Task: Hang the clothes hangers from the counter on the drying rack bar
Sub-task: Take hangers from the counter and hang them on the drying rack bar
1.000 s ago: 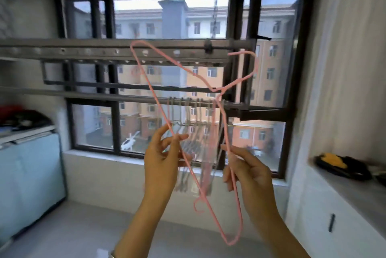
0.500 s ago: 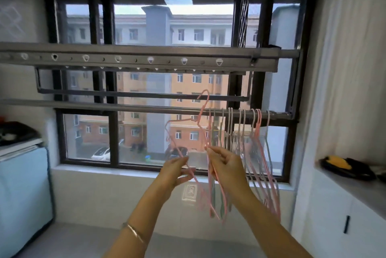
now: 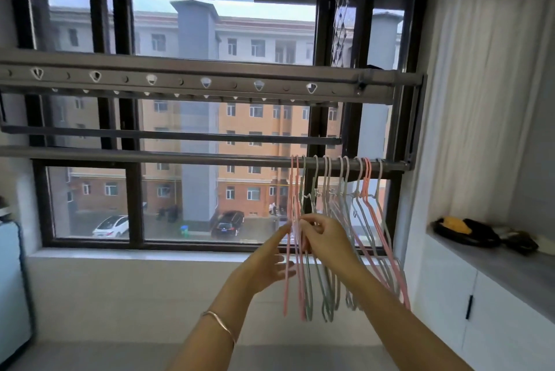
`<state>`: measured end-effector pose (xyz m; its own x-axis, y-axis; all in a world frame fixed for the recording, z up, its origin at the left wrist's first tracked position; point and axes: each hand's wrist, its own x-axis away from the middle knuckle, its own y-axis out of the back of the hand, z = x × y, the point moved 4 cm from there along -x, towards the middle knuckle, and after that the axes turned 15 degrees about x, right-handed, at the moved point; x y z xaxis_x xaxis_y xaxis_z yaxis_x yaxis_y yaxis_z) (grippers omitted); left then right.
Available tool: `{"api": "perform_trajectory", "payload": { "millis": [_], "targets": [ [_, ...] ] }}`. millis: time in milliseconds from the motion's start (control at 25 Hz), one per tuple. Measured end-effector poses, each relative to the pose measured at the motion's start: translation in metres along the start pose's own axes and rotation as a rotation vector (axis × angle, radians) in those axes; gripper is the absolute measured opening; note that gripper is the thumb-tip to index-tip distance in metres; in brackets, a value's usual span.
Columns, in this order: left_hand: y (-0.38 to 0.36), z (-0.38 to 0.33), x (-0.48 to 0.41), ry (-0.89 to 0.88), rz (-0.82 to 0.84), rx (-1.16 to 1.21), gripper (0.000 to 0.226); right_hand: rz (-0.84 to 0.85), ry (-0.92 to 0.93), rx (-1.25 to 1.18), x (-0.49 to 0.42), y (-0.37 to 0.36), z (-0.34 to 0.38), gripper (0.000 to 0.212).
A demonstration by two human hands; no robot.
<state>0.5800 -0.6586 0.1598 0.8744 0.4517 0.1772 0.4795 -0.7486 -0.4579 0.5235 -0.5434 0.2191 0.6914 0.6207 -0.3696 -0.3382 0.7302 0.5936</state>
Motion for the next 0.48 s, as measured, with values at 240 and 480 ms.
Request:
{"api": "perform_trajectory", "payload": {
  "millis": [240,480],
  "targets": [
    [-0.019,0.001,0.002,-0.107,-0.049,-0.207,0.118,-0.082,0.036,-0.044,0.007,0.029,-0.024,0.02],
    [-0.106,-0.027,0.043,-0.75,-0.243,-0.623,0.09,-0.192,0.113,-0.051,0.019,0.088,-0.075,0.017]
  ]
}}
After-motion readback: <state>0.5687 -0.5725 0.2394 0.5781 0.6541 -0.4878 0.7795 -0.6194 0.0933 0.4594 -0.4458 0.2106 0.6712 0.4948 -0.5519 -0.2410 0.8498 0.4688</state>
